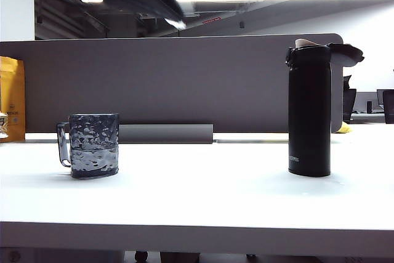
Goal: Pick up the black thermos, pour some water into the cup, then place the black thermos back on the table.
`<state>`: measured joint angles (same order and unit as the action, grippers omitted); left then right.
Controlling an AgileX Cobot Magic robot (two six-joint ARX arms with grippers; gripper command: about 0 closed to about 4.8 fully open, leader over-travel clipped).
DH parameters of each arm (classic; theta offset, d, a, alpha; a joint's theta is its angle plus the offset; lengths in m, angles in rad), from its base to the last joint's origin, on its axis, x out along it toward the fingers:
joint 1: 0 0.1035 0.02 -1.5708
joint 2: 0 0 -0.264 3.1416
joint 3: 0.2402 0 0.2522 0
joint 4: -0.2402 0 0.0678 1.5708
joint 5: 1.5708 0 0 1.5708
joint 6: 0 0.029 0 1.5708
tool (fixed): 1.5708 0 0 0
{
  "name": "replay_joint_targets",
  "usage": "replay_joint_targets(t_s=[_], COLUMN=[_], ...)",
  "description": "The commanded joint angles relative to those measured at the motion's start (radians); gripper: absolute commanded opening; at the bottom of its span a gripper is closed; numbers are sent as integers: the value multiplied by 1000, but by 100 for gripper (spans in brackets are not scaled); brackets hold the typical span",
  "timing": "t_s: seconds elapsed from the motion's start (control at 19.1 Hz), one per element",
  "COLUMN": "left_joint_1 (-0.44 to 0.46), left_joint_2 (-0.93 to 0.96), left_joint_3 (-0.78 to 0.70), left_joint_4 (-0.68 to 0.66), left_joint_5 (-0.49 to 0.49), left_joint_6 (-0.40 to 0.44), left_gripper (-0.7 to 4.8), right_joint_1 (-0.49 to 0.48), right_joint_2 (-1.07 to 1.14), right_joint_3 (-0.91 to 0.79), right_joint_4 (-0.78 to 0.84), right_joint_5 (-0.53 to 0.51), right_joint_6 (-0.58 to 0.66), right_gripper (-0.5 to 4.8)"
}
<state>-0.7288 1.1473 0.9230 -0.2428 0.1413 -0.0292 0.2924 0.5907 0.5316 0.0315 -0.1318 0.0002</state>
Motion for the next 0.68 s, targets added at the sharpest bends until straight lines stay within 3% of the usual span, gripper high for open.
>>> replay_joint_targets(t_s=[0.05,0.31,0.47,0.68], left_joint_1=[0,-5,-4,-4], left_joint_2=[-157,-379,-514,-805], left_joint_3=[4,-18,-91,-321], left_joint_4=[-101,-282,-287,-219], left_joint_5=[70,107,98,74], left_joint_6=[-37,-39,-46,-193], left_gripper=[-6,-6,-6,-6], right_joint_1=[1,1,2,2], right_joint_2=[-142,-319,-387,-545], right_joint_3=[2,-12,-66,-240], right_joint_4=[-178,-320,-313,-311], right_joint_5=[1,-5,-5,0], right_joint_6=[42,58,57,58], right_gripper=[-9,-8,-8,-8])
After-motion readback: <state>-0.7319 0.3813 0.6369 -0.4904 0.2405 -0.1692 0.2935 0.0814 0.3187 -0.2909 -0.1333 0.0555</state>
